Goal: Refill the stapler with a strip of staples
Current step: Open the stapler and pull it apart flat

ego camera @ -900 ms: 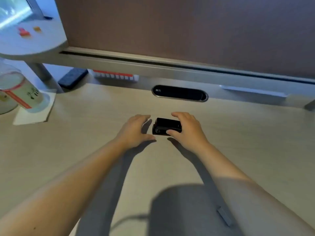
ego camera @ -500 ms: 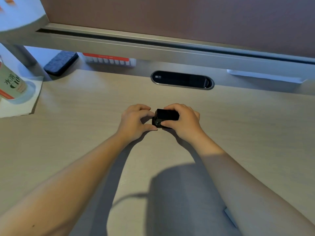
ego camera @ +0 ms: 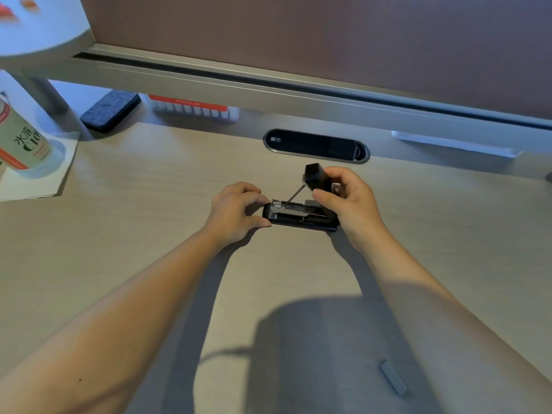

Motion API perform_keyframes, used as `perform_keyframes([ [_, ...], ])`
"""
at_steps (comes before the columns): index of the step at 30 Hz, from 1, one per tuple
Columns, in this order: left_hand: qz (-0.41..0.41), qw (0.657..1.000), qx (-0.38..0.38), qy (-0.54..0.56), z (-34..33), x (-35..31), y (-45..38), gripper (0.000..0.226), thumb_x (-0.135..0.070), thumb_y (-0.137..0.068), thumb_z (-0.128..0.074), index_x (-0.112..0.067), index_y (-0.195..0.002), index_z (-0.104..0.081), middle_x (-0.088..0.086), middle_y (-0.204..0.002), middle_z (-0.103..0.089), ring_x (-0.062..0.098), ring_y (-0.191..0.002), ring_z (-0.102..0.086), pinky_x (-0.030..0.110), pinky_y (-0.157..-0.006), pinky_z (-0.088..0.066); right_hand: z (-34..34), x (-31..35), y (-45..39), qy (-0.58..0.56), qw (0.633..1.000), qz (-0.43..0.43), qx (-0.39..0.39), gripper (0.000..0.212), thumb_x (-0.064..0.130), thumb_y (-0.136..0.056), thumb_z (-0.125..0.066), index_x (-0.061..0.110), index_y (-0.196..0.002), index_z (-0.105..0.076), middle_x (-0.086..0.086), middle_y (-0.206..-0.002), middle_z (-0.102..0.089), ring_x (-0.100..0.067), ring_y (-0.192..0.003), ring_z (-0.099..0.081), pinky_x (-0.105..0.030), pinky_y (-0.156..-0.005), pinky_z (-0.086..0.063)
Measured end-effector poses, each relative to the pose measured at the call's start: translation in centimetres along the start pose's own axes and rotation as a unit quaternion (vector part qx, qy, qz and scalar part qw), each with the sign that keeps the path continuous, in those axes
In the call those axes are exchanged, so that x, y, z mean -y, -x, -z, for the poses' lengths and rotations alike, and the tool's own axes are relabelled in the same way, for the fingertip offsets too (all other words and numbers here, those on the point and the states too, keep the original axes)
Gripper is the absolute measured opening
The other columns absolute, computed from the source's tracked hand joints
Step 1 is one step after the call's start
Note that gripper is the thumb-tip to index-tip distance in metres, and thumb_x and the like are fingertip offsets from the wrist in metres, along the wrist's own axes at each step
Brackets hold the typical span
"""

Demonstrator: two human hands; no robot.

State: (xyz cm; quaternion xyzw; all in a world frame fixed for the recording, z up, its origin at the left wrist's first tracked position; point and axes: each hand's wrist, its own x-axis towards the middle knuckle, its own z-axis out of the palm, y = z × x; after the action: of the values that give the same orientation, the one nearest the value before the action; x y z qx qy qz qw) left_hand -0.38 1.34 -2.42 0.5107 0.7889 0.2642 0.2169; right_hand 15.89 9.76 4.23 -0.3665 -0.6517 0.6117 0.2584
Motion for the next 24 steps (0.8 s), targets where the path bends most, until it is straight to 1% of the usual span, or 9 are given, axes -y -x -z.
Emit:
perform_keyframes([
  [3,-0.003,1.0,0.0,-0.014,0.1,-0.2,0.2,0.038,-0.021,-0.07,-0.07,-0.013,-0.107,-0.063,0.01,-0.122,-0.056,0.026,-0.12,-0.042,0.034,-0.1,-0.029,1.3,0.1,0.4,0.038,0.999,0.023,-0.03,0.024,-0.002,-0.08,-0.054,0.015,-0.096,-0.05,0.007,-0.087,-0.056,-0.008,-0.086,-0.057,-0.005,-0.064,-0.049],
  [5,-0.007,1.0,0.001,-0.029,0.0,-0.4,0.2,0.038,-0.02,-0.071,-0.069,-0.012,-0.107,-0.062,0.011,-0.122,-0.056,0.027,-0.118,-0.043,0.035,-0.099,-0.031,2.1,0.2,0.8,0.074,0.996,0.033,-0.042,0.026,0.0,-0.08,-0.055,0.017,-0.097,-0.048,0.01,-0.09,-0.055,-0.02,-0.096,-0.055,-0.021,-0.083,-0.05],
  [6,-0.01,0.999,0.002,-0.039,0.0,-0.5,0.2,0.038,-0.021,-0.072,-0.069,-0.011,-0.109,-0.061,0.011,-0.122,-0.056,0.028,-0.118,-0.044,0.036,-0.099,-0.032,2.5,0.3,1.0,0.09,0.994,0.035,-0.043,0.028,0.0,-0.08,-0.056,0.018,-0.098,-0.045,0.012,-0.09,-0.053,-0.021,-0.098,-0.054,-0.029,-0.088,-0.048],
  [9,-0.009,0.998,0.008,-0.058,0.0,-0.7,0.3,0.039,-0.021,-0.074,-0.067,-0.013,-0.111,-0.059,0.011,-0.123,-0.055,0.029,-0.118,-0.043,0.037,-0.098,-0.033,3.4,0.7,1.7,0.145,0.988,0.045,-0.029,0.04,0.002,-0.08,-0.057,0.023,-0.11,-0.039,0.014,-0.091,-0.049,-0.019,-0.101,-0.051,-0.029,-0.088,-0.043],
  [12,-0.01,0.997,0.012,-0.075,-0.1,-0.8,0.4,0.039,-0.022,-0.075,-0.065,-0.014,-0.112,-0.059,0.01,-0.123,-0.055,0.029,-0.118,-0.043,0.037,-0.097,-0.034,4.5,1.1,2.2,0.221,0.973,0.059,-0.01,0.047,0.002,-0.081,-0.056,0.021,-0.12,-0.037,0.008,-0.099,-0.048,-0.015,-0.101,-0.047,-0.025,-0.088,-0.037],
  [18,-0.012,0.996,0.004,-0.086,-0.1,-1.1,1.2,0.036,-0.021,-0.074,-0.066,-0.013,-0.109,-0.059,0.011,-0.12,-0.057,0.03,-0.115,-0.044,0.038,-0.093,-0.036,7.5,0.6,2.8,0.342,0.938,0.028,-0.049,0.034,0.005,-0.079,-0.059,0.009,-0.109,-0.043,-0.007,-0.101,-0.047,-0.019,-0.089,-0.044,-0.015,-0.069,-0.029],
  [20,-0.013,0.996,0.001,-0.085,-0.2,-1.0,1.6,0.036,-0.02,-0.074,-0.066,-0.012,-0.108,-0.06,0.012,-0.119,-0.058,0.031,-0.114,-0.046,0.039,-0.092,-0.038,8.7,-0.4,3.0,0.384,0.921,0.014,-0.065,0.033,0.005,-0.077,-0.062,0.004,-0.107,-0.047,-0.015,-0.108,-0.048,-0.019,-0.089,-0.042,-0.014,-0.064,-0.025],
  [22,-0.014,0.997,-0.004,-0.079,-0.4,-1.0,2.0,0.036,-0.019,-0.074,-0.067,-0.011,-0.108,-0.06,0.012,-0.118,-0.059,0.031,-0.114,-0.047,0.039,-0.092,-0.038,9.2,-1.7,3.5,0.399,0.913,-0.007,-0.082,0.035,0.005,-0.077,-0.062,0.001,-0.11,-0.049,-0.02,-0.115,-0.048,-0.023,-0.094,-0.045,-0.014,-0.065,-0.026],
  [24,-0.011,0.998,-0.011,-0.059,-0.7,-1.0,2.4,0.036,-0.017,-0.073,-0.067,-0.009,-0.108,-0.061,0.012,-0.118,-0.06,0.031,-0.114,-0.047,0.038,-0.093,-0.038,9.1,-3.2,4.0,0.379,0.918,-0.023,-0.116,0.04,0.005,-0.079,-0.06,0.001,-0.116,-0.048,-0.022,-0.122,-0.048,-0.03,-0.107,-0.047,-0.018,-0.077,-0.029],
])
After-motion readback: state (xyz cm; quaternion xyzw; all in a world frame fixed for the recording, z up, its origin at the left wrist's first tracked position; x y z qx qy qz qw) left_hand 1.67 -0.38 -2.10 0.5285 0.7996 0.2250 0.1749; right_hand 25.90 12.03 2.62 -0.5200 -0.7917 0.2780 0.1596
